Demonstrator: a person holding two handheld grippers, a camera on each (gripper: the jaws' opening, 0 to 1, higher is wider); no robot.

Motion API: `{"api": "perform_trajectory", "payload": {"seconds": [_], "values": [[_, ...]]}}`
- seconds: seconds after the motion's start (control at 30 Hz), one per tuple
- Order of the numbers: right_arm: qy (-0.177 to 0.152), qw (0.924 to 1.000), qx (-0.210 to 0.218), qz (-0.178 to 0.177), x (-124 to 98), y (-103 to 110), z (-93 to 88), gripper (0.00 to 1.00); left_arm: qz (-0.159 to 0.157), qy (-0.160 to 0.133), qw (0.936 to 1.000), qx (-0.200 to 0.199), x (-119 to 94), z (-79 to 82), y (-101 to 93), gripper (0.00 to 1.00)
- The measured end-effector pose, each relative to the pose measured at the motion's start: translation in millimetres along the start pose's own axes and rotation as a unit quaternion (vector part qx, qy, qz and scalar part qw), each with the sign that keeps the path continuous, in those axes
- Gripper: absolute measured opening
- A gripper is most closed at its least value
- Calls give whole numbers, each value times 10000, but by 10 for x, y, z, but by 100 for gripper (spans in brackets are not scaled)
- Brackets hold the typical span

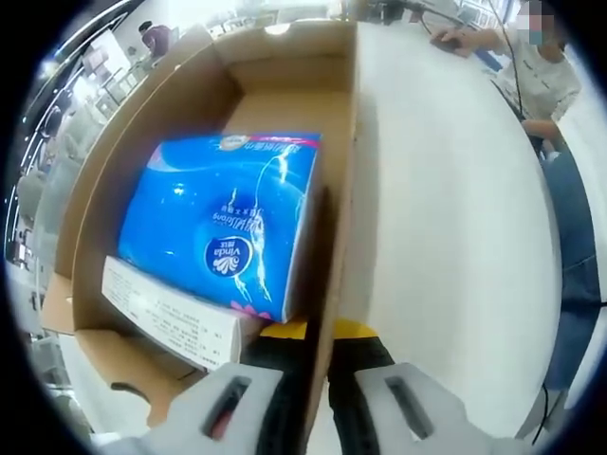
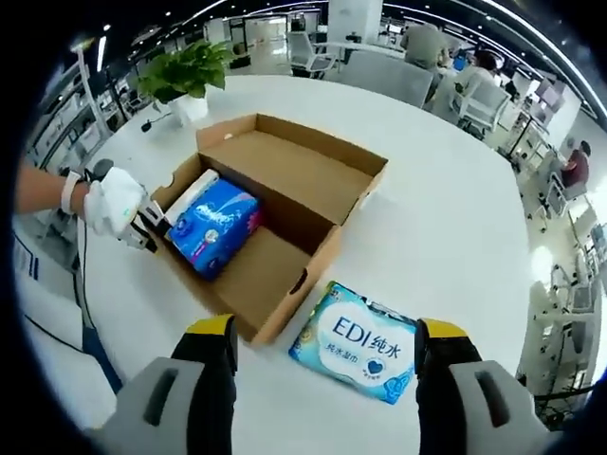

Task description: Operate the shoe box by opening the lid, removing the specified soft item, and placing it in the target area until the item is outside and the box remains undamaged.

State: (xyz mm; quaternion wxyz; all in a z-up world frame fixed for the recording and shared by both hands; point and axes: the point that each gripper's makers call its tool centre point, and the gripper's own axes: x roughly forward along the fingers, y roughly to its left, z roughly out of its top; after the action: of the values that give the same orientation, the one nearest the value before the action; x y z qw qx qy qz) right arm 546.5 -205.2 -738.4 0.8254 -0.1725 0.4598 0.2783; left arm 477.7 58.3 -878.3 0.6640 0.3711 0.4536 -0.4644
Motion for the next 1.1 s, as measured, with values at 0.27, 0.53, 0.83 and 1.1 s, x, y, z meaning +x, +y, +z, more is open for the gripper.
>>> {"api": "perform_trajectory", "payload": {"seconds": [0.27,0.53,0.83,1.1], "values": [[-136,9989,414,-198,-59,29,39,78,7,-28,10000,70,16,-21,19,4],[-245,9969,715,-223,-76,165,100,78,11,-76,9998,170,-20,-5,-2,4],[-202,9950,958,-172,-23,426,180,78,26,-121,9995,295,-29,2,-5,4],[-184,9942,1057,-69,102,543,303,77,9,-124,9993,364,-49,19,-20,4]]}}
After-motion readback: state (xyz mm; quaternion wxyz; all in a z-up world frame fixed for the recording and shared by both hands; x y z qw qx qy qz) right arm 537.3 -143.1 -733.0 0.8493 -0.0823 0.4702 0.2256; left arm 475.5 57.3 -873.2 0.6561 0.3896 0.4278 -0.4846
